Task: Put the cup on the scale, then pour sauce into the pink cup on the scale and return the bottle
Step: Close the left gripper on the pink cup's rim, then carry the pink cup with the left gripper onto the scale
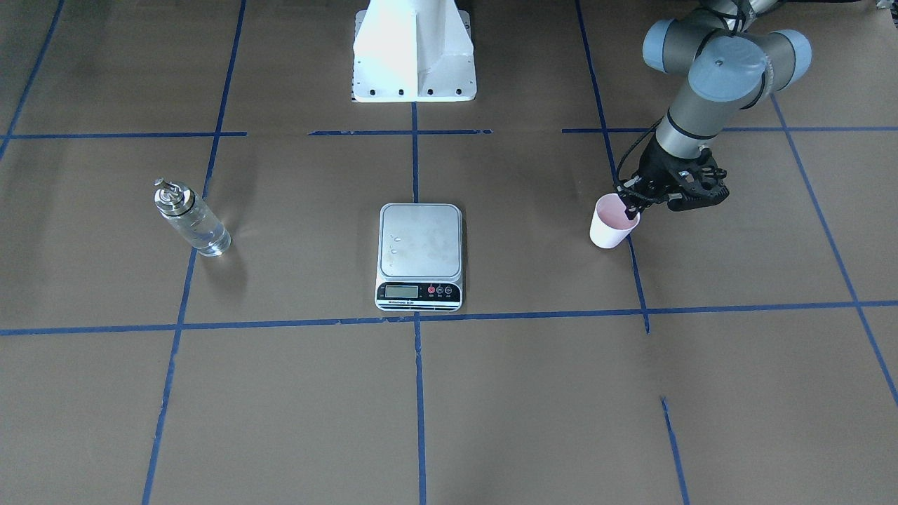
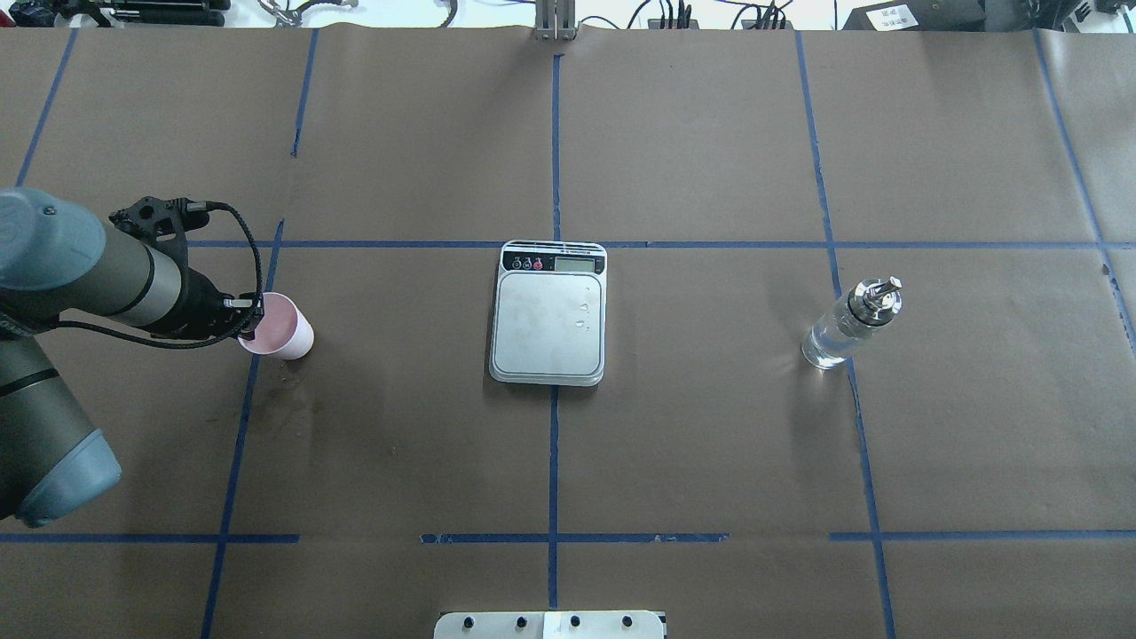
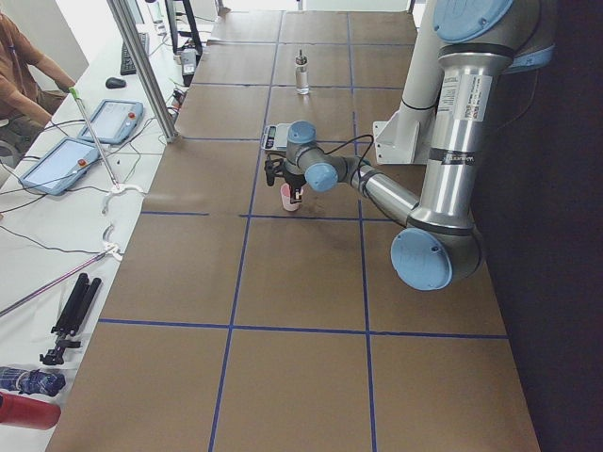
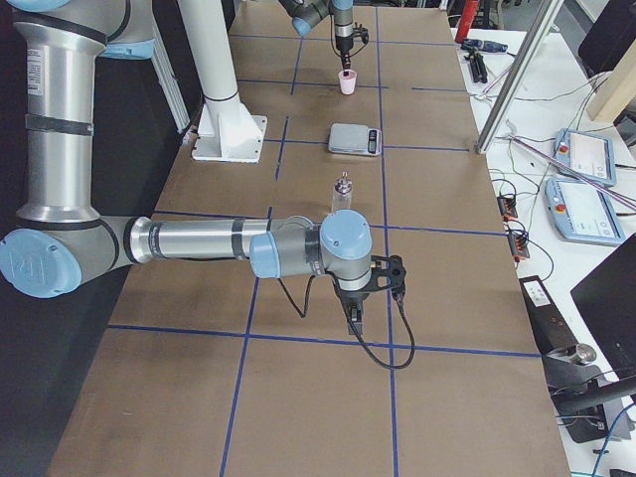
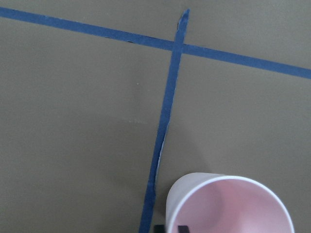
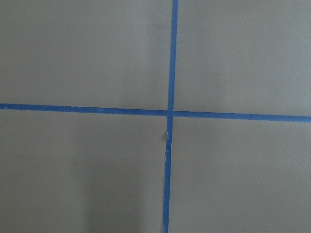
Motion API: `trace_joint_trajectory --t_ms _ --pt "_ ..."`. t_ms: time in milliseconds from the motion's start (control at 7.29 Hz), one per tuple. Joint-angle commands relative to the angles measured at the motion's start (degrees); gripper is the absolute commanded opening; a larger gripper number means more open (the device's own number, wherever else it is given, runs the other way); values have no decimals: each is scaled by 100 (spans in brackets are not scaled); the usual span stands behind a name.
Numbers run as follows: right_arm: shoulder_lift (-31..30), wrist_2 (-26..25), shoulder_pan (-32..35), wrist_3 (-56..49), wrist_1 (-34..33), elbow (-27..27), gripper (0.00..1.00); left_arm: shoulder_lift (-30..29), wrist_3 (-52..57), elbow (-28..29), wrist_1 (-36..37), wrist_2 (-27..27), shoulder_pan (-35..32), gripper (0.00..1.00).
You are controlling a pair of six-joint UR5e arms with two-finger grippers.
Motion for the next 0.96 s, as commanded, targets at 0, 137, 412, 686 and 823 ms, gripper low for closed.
trace_joint_trajectory --t_ms 0,137,412,686,823 --pt "-7 5 0 1 -3 0 100 42 -5 -652 378 -257 -74 0" --pt "-16 32 0 1 -3 9 100 -80 -5 -890 912 -285 -126 0" --pt "-33 -3 9 1 32 673 100 -1435 -136 -937 2281 -302 -127 0" --pt "-148 -3 0 -8 -3 800 100 -2249 -1186 -640 2465 -416 48 0" --pt "-174 23 -26 1 -3 791 100 -2739 -1600 -237 2464 -460 136 0"
